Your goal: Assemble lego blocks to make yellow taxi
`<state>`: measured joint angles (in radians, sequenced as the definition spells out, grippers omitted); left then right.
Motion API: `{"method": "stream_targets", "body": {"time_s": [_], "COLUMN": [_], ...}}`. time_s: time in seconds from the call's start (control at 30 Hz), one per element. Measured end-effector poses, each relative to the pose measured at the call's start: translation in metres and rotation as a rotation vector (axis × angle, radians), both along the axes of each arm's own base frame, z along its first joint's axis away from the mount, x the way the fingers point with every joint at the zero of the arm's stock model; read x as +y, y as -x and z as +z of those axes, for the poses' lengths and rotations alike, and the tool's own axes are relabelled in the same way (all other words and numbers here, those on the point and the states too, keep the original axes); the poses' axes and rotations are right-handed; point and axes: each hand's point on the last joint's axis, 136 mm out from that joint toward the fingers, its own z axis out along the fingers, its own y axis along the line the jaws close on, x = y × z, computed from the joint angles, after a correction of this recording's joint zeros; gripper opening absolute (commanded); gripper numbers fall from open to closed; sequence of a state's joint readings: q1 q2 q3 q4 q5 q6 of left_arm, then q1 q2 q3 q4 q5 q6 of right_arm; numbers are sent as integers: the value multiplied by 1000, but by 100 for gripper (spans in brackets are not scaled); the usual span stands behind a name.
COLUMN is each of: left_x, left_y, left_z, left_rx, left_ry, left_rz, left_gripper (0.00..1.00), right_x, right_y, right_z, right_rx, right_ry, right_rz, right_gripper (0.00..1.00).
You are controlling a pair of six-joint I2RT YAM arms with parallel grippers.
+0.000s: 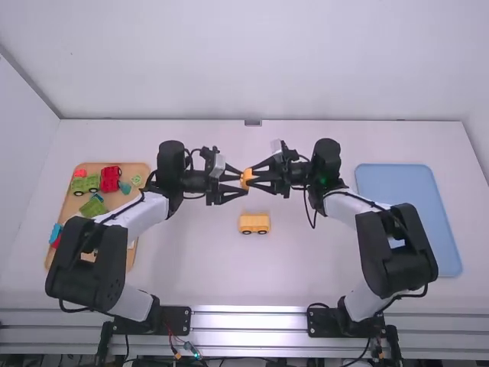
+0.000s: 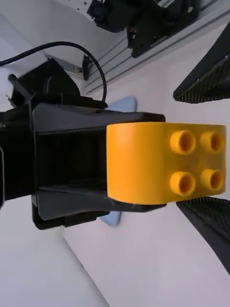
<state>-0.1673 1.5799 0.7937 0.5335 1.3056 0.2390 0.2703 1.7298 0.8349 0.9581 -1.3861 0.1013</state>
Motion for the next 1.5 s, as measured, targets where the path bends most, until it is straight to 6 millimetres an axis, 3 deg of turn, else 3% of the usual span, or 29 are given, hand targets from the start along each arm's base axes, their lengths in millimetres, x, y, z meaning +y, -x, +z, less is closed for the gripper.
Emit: {"method": "stream_targets", "body": {"time_s": [0.17, 0.43, 0.53, 0.63, 0.67, 0.7, 0.73, 0.77, 0.9, 1.13, 1.3, 1.5], "left_x": [0, -4, -4, -4, -4, -4, -4, -4, 0, 29, 45, 60], "left_y": [-2, -1, -1, -2, -2, -2, -2, -2, -1, -10, 8, 21], "left_z": [0, -1, -1, 0, 0, 0, 0, 0, -7, -52, -104, -123], "left_rx": [18, 27, 25, 18, 18, 17, 14, 19, 76, 223, 306, 143], "left_ry": [-2, -6, -5, -4, -4, -3, -3, -3, -17, -142, -427, -788], "left_rz": [11, 14, 13, 13, 14, 13, 14, 14, 26, 166, 216, 132], "left_gripper": [45, 19, 12, 12, 11, 11, 11, 9, 4, 3, 2, 2], "right_x": [0, 1, 1, 1, 1, 1, 1, 1, -5, -40, -67, -72], "right_y": [0, 0, 0, 0, 0, 0, 0, -1, -9, -48, -73, -78], "right_z": [0, 0, 0, 0, 1, 1, 1, 1, 0, -21, -56, -74], "right_rx": [-3, -9, -13, -16, -18, -17, -14, -17, -17, 121, 251, 270], "right_ry": [0, -1, -1, -2, -2, -2, -1, -2, 0, 51, 144, 207], "right_rz": [-3, 1, 0, 0, 1, 1, -2, -4, -44, -242, -425, -490], "right_gripper": [16, 17, 25, 29, 49, 58, 83, 98, 99, 99, 99, 99]}}
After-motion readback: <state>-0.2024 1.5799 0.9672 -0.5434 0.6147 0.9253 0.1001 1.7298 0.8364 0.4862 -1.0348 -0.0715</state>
